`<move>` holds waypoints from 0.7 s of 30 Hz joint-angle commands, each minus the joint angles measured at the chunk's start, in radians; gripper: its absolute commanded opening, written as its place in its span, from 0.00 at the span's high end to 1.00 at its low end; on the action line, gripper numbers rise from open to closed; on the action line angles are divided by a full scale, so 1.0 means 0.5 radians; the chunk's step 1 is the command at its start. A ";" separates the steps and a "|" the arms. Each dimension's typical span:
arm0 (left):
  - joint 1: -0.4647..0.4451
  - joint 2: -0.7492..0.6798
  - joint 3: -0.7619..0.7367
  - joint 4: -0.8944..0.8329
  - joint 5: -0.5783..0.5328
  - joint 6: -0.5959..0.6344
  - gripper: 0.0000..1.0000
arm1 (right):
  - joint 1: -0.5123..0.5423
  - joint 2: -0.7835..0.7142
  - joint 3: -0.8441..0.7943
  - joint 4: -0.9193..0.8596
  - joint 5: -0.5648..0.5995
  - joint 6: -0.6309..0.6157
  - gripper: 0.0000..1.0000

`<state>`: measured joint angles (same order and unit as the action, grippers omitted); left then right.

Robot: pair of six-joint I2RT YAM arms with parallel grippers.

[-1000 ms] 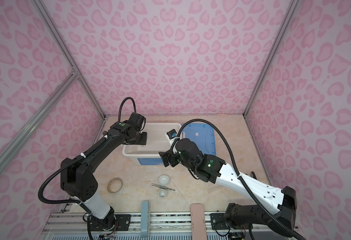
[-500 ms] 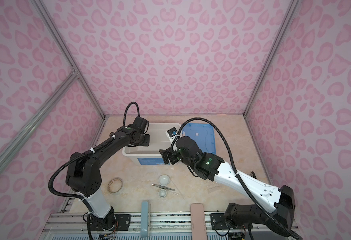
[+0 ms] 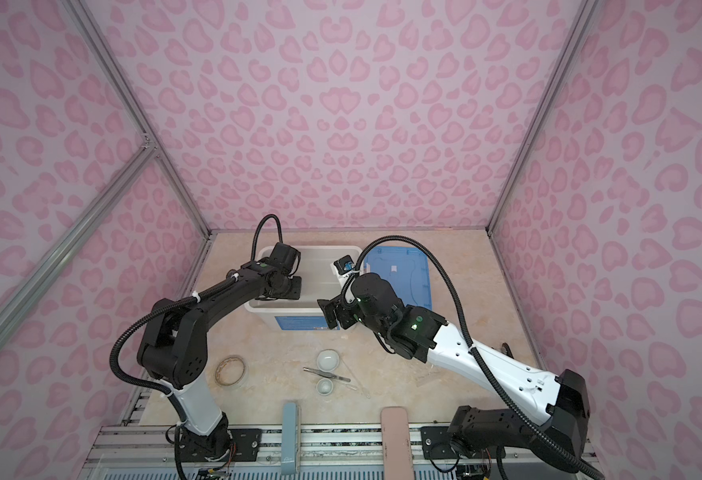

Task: Organize the chemistry lab equipment
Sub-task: 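Lower the beaker into the white box and open the left gripper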

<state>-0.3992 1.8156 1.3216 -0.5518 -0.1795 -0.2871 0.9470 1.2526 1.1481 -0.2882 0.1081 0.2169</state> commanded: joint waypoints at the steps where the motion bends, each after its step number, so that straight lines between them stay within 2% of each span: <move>1: 0.003 0.022 -0.016 0.089 -0.029 0.016 0.75 | 0.002 0.006 -0.022 0.049 -0.010 0.014 0.02; 11: 0.002 0.062 -0.091 0.158 0.043 -0.038 0.65 | -0.001 0.017 -0.043 0.067 -0.010 0.023 0.02; 14: -0.001 0.059 -0.125 0.188 0.050 -0.052 0.65 | -0.001 0.012 -0.049 0.067 -0.008 0.023 0.02; 16: -0.001 0.070 -0.134 0.195 0.060 -0.060 0.57 | 0.001 0.011 -0.051 0.068 0.001 0.023 0.02; 21: 0.001 0.098 -0.140 0.197 0.061 -0.072 0.52 | -0.003 0.015 -0.053 0.069 -0.005 0.023 0.02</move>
<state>-0.4004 1.8549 1.2572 -0.4728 -0.1558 -0.3138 0.9470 1.2564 1.1275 -0.2749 0.1047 0.2249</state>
